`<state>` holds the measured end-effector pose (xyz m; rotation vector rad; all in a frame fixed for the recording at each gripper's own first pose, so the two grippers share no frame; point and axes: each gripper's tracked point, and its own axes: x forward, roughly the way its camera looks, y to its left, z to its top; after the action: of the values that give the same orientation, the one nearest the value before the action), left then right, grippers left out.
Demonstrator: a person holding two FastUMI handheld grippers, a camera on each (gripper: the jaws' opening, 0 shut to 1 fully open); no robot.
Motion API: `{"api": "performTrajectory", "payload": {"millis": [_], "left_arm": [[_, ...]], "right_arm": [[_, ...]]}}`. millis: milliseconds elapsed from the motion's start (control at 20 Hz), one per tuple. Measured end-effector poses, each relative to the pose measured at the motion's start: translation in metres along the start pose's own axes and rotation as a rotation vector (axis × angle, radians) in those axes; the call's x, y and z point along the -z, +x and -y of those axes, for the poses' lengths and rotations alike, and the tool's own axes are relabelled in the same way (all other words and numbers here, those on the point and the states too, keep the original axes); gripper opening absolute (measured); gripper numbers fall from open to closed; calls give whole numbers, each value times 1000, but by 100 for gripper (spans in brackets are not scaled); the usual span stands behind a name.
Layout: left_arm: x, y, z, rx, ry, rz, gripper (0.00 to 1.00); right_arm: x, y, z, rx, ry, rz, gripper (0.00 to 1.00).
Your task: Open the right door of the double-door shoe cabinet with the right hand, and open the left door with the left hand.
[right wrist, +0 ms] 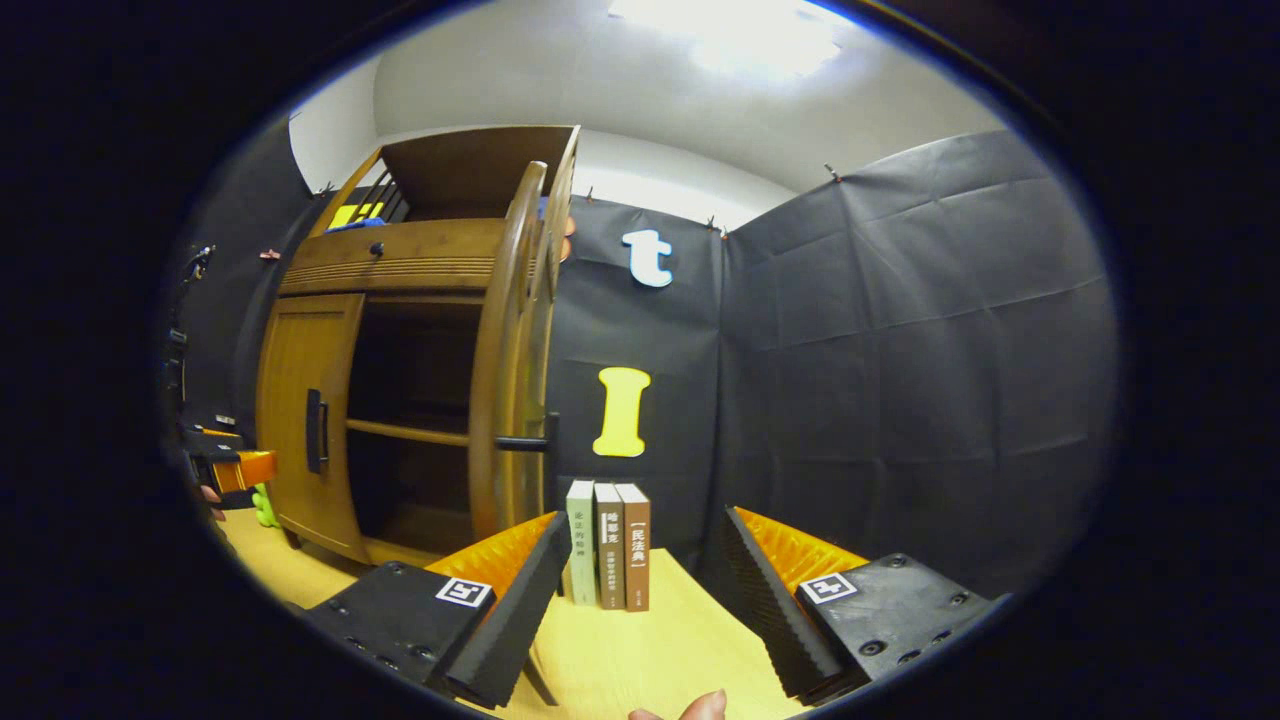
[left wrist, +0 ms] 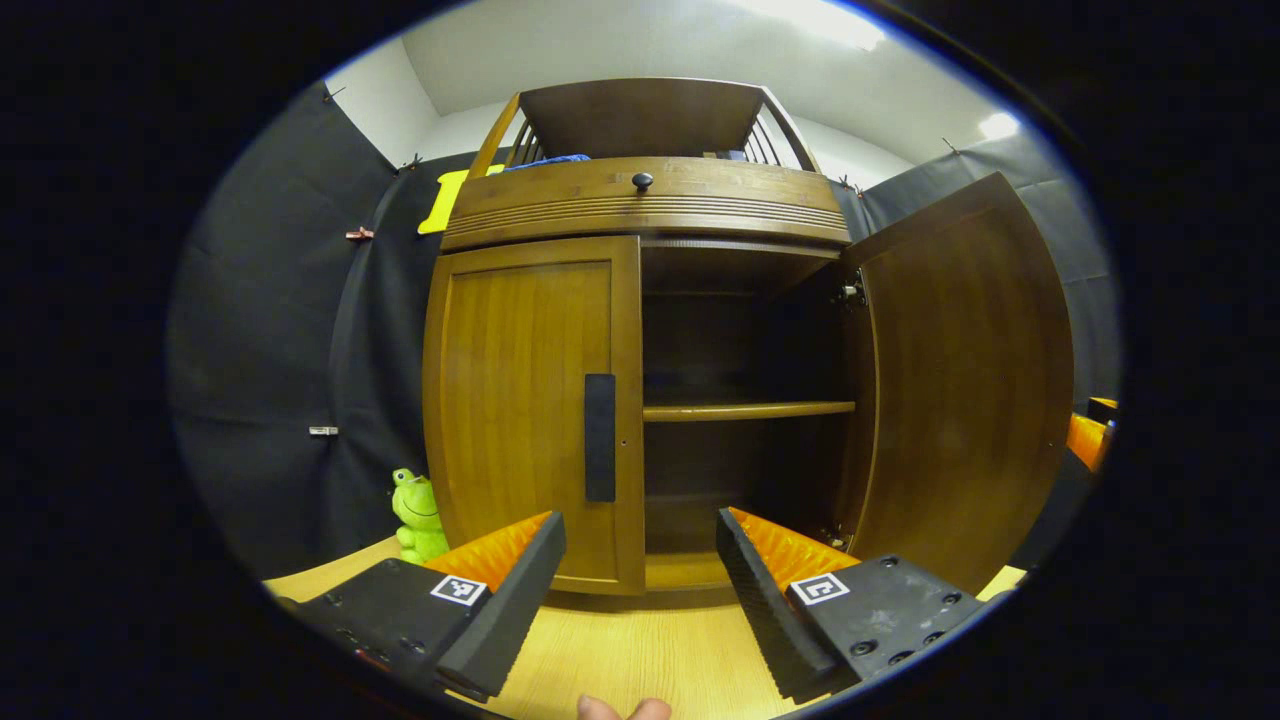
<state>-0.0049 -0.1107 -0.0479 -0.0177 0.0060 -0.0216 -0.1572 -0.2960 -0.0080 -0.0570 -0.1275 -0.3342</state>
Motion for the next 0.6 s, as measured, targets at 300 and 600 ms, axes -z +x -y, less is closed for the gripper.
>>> {"api": "performTrajectory", "payload": {"millis": [300,600], "left_arm": [[-18,58,-19,-31,-15,16,93],[-17,117,-40,-71,39,-7,77]], "right_arm": [[24,5,17,8,45,-67,98],[27,7,30,22,52,-65,97]]}}
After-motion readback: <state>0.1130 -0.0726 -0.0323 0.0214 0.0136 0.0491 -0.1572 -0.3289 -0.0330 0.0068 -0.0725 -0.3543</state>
